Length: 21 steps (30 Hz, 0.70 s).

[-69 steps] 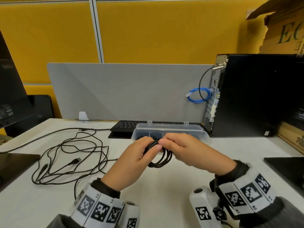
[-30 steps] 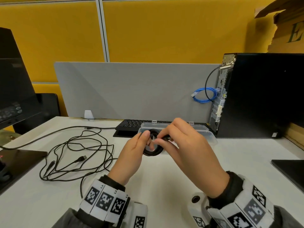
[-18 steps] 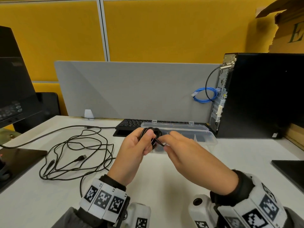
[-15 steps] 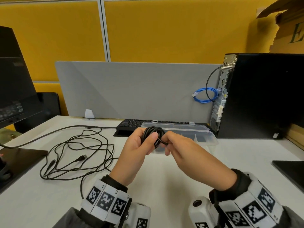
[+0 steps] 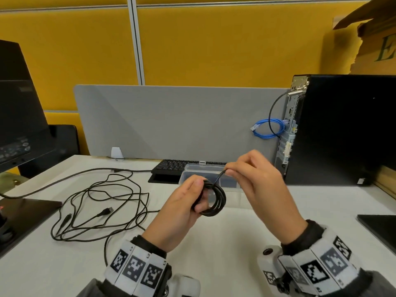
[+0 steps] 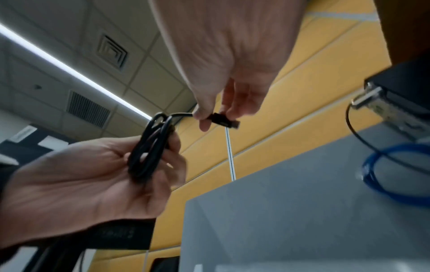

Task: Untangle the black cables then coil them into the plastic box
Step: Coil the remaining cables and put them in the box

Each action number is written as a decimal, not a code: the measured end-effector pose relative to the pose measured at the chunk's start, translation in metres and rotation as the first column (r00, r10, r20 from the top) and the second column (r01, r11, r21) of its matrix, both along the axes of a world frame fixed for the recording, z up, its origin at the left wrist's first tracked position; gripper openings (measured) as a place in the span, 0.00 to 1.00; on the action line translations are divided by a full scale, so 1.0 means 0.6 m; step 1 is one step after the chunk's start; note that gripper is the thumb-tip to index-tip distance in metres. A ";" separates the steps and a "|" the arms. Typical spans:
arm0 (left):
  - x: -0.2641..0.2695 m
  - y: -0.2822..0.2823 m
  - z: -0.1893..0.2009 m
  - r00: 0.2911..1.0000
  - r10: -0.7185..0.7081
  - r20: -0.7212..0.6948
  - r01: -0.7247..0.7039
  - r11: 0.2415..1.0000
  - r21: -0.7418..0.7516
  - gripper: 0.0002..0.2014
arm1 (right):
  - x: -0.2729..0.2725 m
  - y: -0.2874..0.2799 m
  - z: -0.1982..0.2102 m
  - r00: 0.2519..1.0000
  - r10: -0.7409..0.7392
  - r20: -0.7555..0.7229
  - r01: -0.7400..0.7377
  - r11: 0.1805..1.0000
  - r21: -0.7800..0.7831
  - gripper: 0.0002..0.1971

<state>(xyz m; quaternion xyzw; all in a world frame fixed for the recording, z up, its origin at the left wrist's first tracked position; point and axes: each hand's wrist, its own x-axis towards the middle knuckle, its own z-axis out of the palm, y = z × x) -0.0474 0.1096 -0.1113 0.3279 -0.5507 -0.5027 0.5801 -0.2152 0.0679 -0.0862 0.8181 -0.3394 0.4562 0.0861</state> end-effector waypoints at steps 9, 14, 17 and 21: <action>-0.017 -0.011 -0.018 0.953 0.273 0.133 -0.260 0.960 -0.108 0.17 | 0.050 0.022 -0.024 0.656 0.055 0.753 -0.687 0.458 0.564 0.06; -0.014 -0.016 -0.022 0.891 0.381 0.249 -0.333 0.918 -0.214 0.18 | 0.059 0.036 -0.024 0.653 0.034 0.757 -0.699 0.414 0.584 0.06; -0.007 -0.020 -0.026 0.843 0.436 0.315 -0.362 0.893 -0.267 0.19 | 0.059 0.037 -0.021 0.739 0.069 0.670 -0.618 0.465 0.634 0.08; -0.012 -0.014 -0.026 0.911 0.326 0.253 -0.291 0.943 -0.163 0.22 | 0.059 0.041 -0.018 0.875 0.131 0.467 -0.439 0.623 0.647 0.08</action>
